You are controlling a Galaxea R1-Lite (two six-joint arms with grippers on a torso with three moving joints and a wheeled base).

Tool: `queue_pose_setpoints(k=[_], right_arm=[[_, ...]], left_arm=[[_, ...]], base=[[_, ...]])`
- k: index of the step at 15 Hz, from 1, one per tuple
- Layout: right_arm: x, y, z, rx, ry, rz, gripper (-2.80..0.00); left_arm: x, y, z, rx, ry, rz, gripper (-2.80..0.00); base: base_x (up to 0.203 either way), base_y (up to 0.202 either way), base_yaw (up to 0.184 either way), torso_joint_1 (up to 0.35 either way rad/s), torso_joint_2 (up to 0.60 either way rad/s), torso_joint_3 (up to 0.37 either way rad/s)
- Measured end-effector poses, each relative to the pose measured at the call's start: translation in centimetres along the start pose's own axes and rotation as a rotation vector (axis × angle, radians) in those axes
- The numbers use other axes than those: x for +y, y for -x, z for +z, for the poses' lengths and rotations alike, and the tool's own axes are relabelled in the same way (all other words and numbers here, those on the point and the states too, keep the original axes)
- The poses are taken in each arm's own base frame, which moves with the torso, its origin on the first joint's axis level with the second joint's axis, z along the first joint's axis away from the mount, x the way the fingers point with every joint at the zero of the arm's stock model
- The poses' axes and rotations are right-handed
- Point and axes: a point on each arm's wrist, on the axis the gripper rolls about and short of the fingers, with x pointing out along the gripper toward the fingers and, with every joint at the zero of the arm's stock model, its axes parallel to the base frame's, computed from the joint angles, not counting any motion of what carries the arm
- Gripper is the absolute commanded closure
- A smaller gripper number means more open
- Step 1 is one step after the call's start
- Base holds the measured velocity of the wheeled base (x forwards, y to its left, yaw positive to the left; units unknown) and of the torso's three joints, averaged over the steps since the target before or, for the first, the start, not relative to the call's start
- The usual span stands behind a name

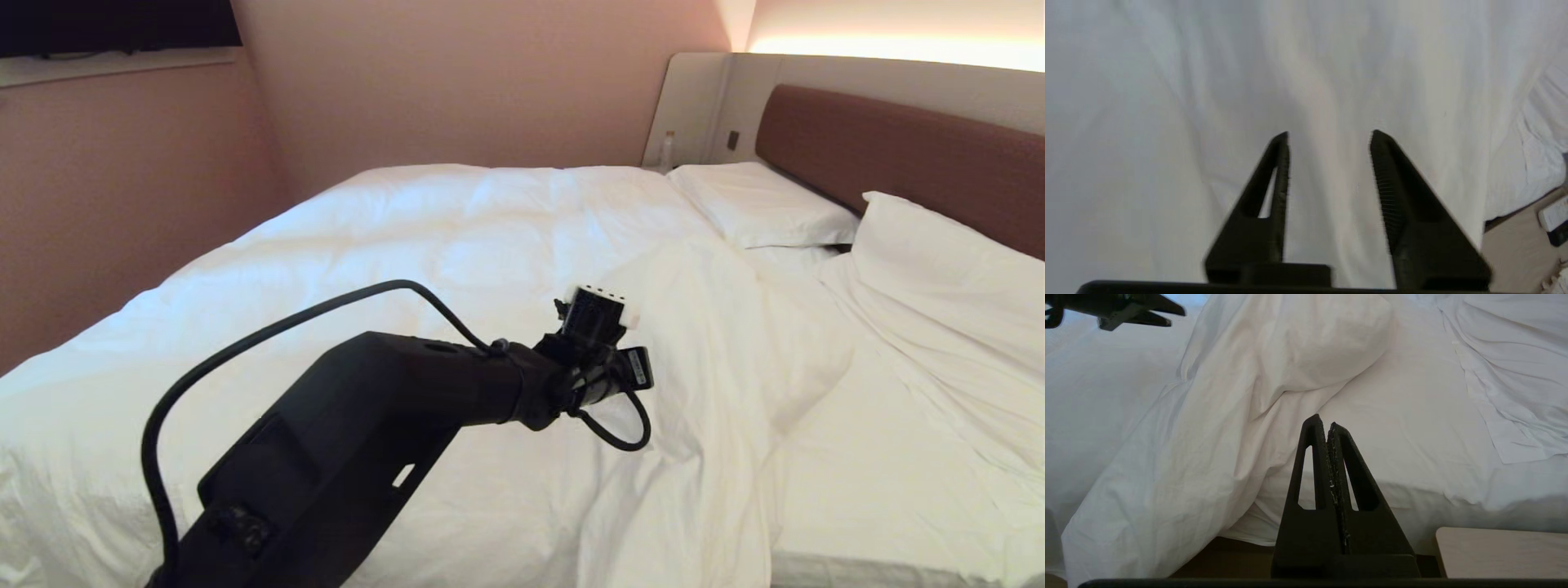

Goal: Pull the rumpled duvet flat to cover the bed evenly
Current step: Flatten the corners of the folded blanket

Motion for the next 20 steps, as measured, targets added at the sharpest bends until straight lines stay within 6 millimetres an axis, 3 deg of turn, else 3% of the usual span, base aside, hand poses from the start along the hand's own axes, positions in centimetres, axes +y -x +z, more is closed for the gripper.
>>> queue_pose_setpoints(k=[5, 10, 13, 16, 20], right_arm=[[0.0, 0.0, 0.0, 0.001, 0.0, 0.0, 0.0], [0.0, 0.0, 0.0, 0.001, 0.0, -0.001, 0.0], [0.0, 0.0, 0.0, 0.0, 0.0, -0.001, 0.0], [0.0, 0.0, 0.0, 0.0, 0.0, -0.001, 0.0], [0.0, 0.0, 0.0, 0.001, 0.0, 0.0, 0.0]], left_arm=[[-0.9, -0.4, -1.4, 0.026, -0.054, -0.049, -2.8], [-5.3, 0.8, -3.2, 0.05, -0.1, -0.132, -2.8], [-6.7, 1.3, -3.9, 0.059, -0.131, -0.158, -2.8], [-7.0, 0.6, -6.0, 0.098, -0.212, -0.143, -2.8], [-5.8, -1.0, -8.0, 0.111, -0.316, -0.094, -2.8]], base=[[0.0, 0.0, 0.0, 0.0, 0.0, 0.0], [0.0, 0.0, 0.0, 0.0, 0.0, 0.0], [0.0, 0.0, 0.0, 0.0, 0.0, 0.0], [0.0, 0.0, 0.0, 0.0, 0.0, 0.0], [0.0, 0.0, 0.0, 0.0, 0.0, 0.0]])
